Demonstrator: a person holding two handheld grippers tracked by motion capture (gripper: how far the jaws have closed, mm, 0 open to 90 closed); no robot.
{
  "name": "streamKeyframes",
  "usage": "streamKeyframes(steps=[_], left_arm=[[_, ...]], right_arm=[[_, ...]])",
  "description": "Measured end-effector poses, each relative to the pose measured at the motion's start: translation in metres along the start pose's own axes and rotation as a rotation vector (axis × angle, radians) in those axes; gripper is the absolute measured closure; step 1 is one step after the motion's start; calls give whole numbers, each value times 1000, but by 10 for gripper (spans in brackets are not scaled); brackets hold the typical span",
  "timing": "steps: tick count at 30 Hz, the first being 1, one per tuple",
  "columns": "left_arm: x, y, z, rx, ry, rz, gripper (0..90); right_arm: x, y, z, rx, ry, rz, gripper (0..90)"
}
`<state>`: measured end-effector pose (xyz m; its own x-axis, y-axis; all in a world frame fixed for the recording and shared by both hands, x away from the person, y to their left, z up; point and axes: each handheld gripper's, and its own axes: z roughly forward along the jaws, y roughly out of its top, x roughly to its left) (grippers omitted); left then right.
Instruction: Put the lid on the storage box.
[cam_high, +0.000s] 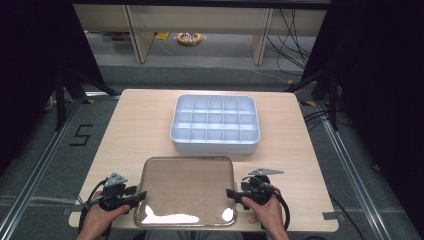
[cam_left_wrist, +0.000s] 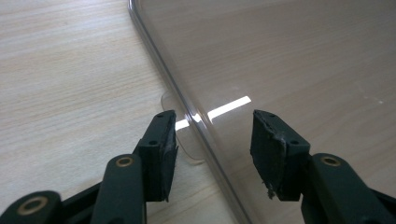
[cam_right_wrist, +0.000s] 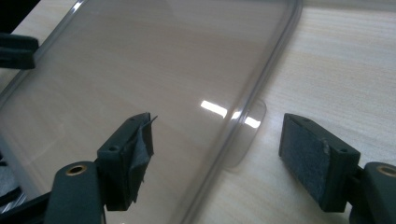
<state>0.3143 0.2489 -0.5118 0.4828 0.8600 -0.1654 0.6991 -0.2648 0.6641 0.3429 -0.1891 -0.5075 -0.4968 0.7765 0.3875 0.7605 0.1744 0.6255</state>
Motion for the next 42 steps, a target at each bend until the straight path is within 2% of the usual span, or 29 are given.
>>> streamKeyframes(steps=[3, 5, 6, 8, 9, 10, 11, 12, 13, 14, 17, 18, 19, 21, 22, 23, 25, 26, 27, 30, 32, 33, 34, 36, 37, 38, 40, 41, 42], left_arm=[[-2, 0, 1, -5, -18, 3, 499], [-5, 1, 2, -4, -16, 11, 500], [-6, 1, 2, 3, 0, 24, 494], [-5, 1, 1, 4, -2, 25, 493], [-6, 0, 2, 4, -10, 22, 491], [-6, 0, 2, 4, -10, 22, 484], [-8, 0, 2, -2, -2, 27, 484], [-9, 0, 2, -4, 5, 25, 470], [-9, 0, 2, -4, 5, 25, 469], [-8, 0, 3, -6, 5, 27, 469], [-9, 0, 2, -2, 17, 29, 467], [-9, 0, 2, -3, 18, 28, 460], [-9, 0, 2, -2, 19, 30, 460], [-9, 0, 1, 1, 23, 26, 451], [-9, 0, 1, 1, 23, 29, 446], [-8, -1, 1, 0, 24, 23, 447], [-6, -1, 1, -5, -7, 10, 447], [-6, -1, 1, -5, -7, 10, 448], [-5, -1, 0, 4, -2, 12, 451], [-5, -1, 0, -9, -1, 6, 452], [-4, -1, 0, -6, -27, -4, 447], [-3, -1, 1, -12, -26, -5, 446], [-4, -1, 1, -14, -28, -13, 443], [-3, -2, 1, -18, -31, -19, 439], [-2, -2, 1, -24, -45, -33, 435], [-3, -2, 1, -32, -48, -40, 432], [-4, -2, 1, -31, -48, -35, 401], [-4, -2, 2, -16, -55, -14, 376], [-6, -1, 3, -26, -61, -38, 358]], right_arm=[[0, 1, 2, -4, 13, 20, 303], [0, 1, 4, -22, 15, 51, 301], [-1, 0, 4, -38, 13, 84, 299], [0, 0, 4, -39, 6, 101, 299], [-2, -2, 3, -62, 21, 148, 299], [-2, -2, 3, -62, 21, 148, 299], [-2, -3, 3, -67, 17, 170, 301], [-4, -5, 3, -99, 31, 235, 327], [-4, -5, 3, -99, 31, 235, 327], [-7, -8, 0, -124, 51, 276, 347], [-8, -10, -2, -127, 68, 307, 373], [-9, -14, -3, -152, 83, 320, 391], [-9, -14, -3, -152, 83, 320, 391], [-8, -18, -4, -153, 87, 353, 419], [-9, -19, -4, -158, 95, 352, 432], [-6, -22, -5, -140, 126, 441, 468], [-6, -24, -3, -134, 194, 484, 546], [-6, -24, -3, -134, 194, 484, 546], [0, -23, 1, -144, 132, 402, 573], [3, -19, -2, -123, 130, 386, 606], [-1, -20, -5, -150, 154, 352, 647], [-4, -21, -4, -160, 152, 304, 647], [-1, -21, -5, -162, 167, 322, 648], [1, -21, -5, -171, 177, 310, 652], [4, -21, -9, -198, 192, 275, 658], [6, -22, -11, -199, 190, 262, 658], [11, -23, -16, -205, 189, 236, 658], [12, -24, -18, -211, 191, 230, 659], [13, -26, -19, -211, 197, 223, 660]])
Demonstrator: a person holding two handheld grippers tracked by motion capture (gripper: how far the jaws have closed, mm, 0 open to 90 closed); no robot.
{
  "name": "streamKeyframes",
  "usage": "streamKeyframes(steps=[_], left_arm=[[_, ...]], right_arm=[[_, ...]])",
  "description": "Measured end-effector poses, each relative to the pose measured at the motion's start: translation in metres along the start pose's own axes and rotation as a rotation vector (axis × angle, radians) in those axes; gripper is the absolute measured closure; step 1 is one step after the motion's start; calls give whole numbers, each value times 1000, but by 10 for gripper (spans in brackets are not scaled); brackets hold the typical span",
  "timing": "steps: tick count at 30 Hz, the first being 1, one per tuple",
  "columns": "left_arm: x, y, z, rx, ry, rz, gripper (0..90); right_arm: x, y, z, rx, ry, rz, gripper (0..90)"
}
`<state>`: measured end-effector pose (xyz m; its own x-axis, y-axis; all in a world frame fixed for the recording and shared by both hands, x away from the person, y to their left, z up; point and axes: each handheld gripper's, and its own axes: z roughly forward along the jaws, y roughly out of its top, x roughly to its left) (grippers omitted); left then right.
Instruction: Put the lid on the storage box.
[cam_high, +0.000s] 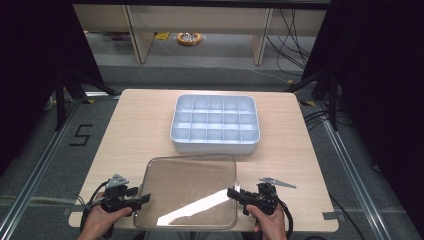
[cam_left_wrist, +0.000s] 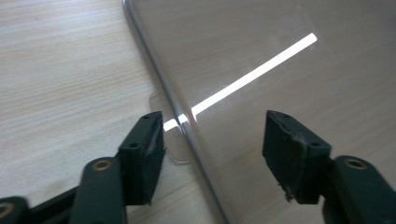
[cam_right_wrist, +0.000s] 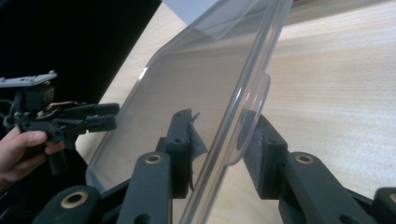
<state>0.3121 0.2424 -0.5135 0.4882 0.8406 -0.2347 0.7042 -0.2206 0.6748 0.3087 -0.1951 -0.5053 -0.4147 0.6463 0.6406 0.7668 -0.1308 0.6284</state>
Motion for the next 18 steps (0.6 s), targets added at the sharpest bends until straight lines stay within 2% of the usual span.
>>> streamKeyframes(steps=[3, 5, 6, 8, 11, 12, 13, 14, 15, 16, 17, 18], left_arm=[[2, 2, 1, 5, -7, -10, 323], [4, 3, 2, 11, -3, -18, 253], [5, 4, 3, -7, -9, -46, 218], [8, 5, 3, -16, -12, -71, 219], [8, 7, 5, -11, 5, -52, 228], [10, 8, 5, -11, -4, -57, 230], [12, 8, 4, -12, -10, -83, 246], [14, 8, 4, -31, -16, -112, 263], [18, 8, 3, -29, -29, -116, 291], [19, 8, 4, -44, -42, -148, 292], [19, 9, 5, -51, -44, -149, 292], [19, 9, 5, -51, -44, -149, 302]], right_arm=[[1, -1, -2, -12, 22, 1, 668], [3, 2, -3, -4, 14, -20, 680], [3, 2, -4, -10, 4, -34, 691], [2, 3, -4, -7, 23, -33, 699], [2, 3, -3, -19, 44, -20, 698], [2, 4, -2, -28, 50, -22, 698], [3, 5, -2, -33, 58, -15, 698], [3, 6, -3, -31, 58, -33, 698], [6, 6, -4, -22, 64, -14, 701], [5, 7, -4, -33, 67, -65, 705], [7, 7, -5, -20, 72, -42, 705], [5, 8, -4, -26, 68, -73, 704]])
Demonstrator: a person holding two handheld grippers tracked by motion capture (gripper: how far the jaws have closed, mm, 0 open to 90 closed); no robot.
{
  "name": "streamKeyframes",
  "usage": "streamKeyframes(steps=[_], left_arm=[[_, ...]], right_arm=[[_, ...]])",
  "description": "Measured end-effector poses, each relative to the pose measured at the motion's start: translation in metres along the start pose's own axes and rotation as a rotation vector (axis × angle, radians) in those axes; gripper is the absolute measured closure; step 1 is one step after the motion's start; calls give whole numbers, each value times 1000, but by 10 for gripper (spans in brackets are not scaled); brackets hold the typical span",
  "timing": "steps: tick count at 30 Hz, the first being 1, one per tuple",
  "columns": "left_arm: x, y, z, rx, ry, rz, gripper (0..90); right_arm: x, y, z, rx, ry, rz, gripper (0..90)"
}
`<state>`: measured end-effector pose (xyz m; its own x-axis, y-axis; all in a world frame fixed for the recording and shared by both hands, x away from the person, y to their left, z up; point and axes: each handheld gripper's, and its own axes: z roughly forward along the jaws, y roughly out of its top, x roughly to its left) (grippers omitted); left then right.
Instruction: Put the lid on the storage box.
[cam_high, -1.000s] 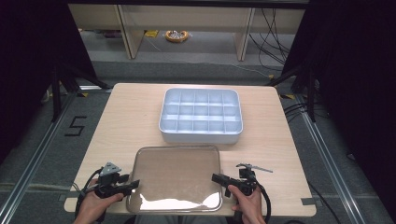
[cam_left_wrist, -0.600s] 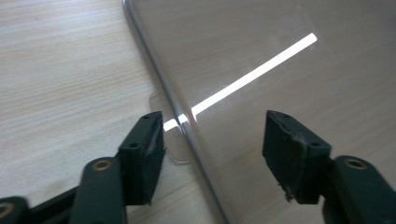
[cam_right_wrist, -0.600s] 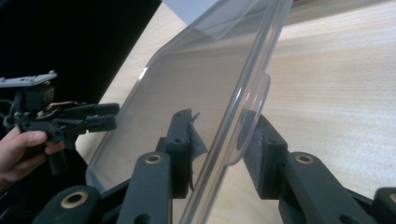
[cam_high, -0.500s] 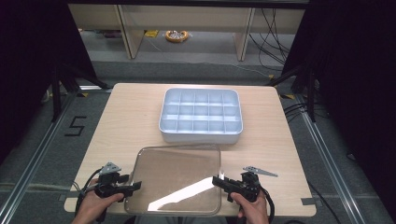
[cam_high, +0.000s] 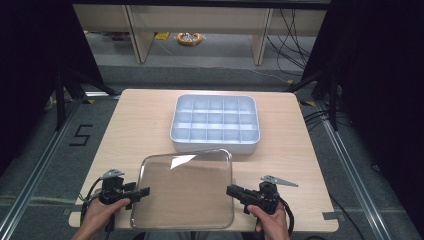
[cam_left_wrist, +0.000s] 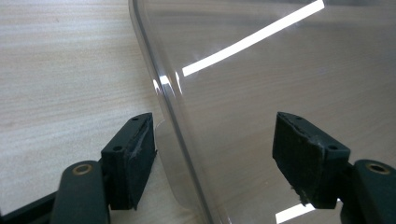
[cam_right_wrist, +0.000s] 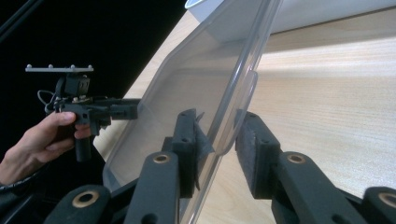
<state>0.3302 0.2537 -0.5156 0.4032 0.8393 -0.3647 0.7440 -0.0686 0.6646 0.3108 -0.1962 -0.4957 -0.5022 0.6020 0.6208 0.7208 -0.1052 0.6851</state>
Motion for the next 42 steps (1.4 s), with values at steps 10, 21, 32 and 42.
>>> streamKeyframes(steps=[10, 21, 32, 42], left_arm=[[7, 3, -3, -44, -40, -48, 509], [-7, 10, -22, -221, -104, -115, 677], [-23, 18, -39, -267, -100, -67, 704], [-40, 26, -49, -289, -123, -25, 690]], right_arm=[[-8, 5, -1, 2, -10, -6, 703], [-15, 11, -13, -3, -60, 29, 711], [-2, 20, -24, -5, -117, -22, 704], [12, 37, -43, -49, -115, -73, 706]])
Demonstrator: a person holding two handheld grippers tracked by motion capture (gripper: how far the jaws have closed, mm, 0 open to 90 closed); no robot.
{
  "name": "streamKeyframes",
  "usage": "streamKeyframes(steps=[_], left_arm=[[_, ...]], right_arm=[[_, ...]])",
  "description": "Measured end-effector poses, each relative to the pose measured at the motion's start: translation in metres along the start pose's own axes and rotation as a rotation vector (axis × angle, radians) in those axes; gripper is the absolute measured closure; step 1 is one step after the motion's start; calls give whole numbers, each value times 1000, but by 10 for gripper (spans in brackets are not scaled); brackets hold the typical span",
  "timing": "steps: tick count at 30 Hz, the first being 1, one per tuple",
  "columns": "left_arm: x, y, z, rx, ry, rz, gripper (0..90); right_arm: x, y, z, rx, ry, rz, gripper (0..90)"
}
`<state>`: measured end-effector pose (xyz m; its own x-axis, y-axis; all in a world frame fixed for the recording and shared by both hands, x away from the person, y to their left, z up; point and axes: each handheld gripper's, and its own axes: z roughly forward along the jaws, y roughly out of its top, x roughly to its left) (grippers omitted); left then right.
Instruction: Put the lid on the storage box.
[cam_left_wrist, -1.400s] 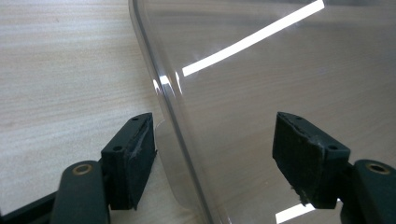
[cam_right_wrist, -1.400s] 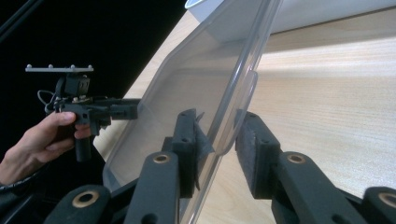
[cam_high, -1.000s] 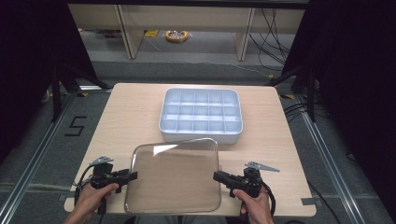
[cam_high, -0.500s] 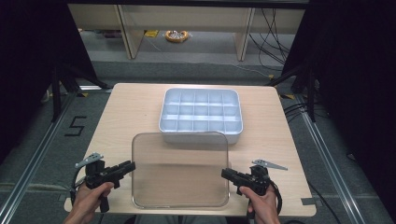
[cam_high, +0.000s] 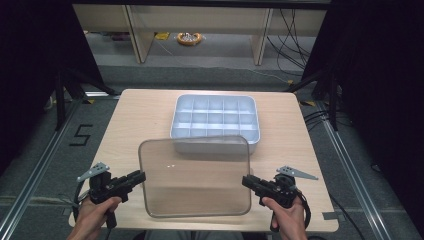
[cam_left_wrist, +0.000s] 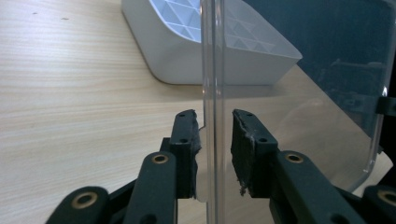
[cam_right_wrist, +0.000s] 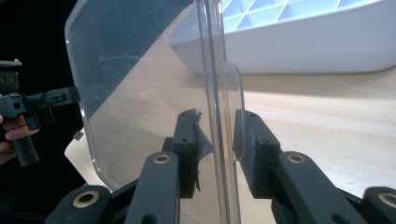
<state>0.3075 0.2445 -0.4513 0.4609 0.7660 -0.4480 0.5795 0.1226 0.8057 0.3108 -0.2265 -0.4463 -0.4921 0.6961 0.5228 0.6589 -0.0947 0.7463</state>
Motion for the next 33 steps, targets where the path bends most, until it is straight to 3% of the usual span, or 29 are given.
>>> streamKeyframes(steps=[1, 2, 7, 8, 11, 14, 16, 17, 21, 22, 24, 26, 28, 33], left_arm=[[-2, 2, 1, -1, -1, 7, 683], [-5, 7, 3, -2, -2, 17, 681], [-9, 19, 11, 4, -8, 23, 678], [-11, 21, 14, 9, -2, 29, 678], [-15, 30, 22, 28, 10, 53, 667], [-16, 36, 28, 43, 17, 51, 667], [-16, 43, 36, 39, 10, 47, 668], [-16, 43, 36, 39, 10, 47, 669], [-15, 56, 43, 31, 7, 34, 677], [-16, 64, 46, 26, 6, 33, 677], [-16, 69, 48, 16, 1, 23, 677], [-16, 76, 50, 13, 6, 38, 676], [-16, 82, 53, 9, 18, 44, 676], [-14, 96, 63, 12, 41, 42, 678]], right_arm=[[1, 3, -2, -10, 1, 16, 705], [-1, 8, -4, -18, -9, -5, 702], [-4, 22, -6, -27, -35, -15, 687], [-3, 26, -5, -24, -47, 3, 679], [-7, 45, -3, -4, -106, -58, 658], [-7, 53, -3, 3, -115, -61, 655], [-7, 66, -2, 12, -146, -85, 642], [-5, 69, -1, 14, -153, -69, 641], [-8, 81, 0, 19, -154, -84, 637], [-8, 89, 1, 28, -163, -52, 632], [-9, 92, 2, 28, -163, -59, 629], [-15, 102, 6, 20, -168, -71, 623], [-13, 103, 7, 25, -173, -43, 622], [-18, 116, 11, 7, -171, -61, 622]])
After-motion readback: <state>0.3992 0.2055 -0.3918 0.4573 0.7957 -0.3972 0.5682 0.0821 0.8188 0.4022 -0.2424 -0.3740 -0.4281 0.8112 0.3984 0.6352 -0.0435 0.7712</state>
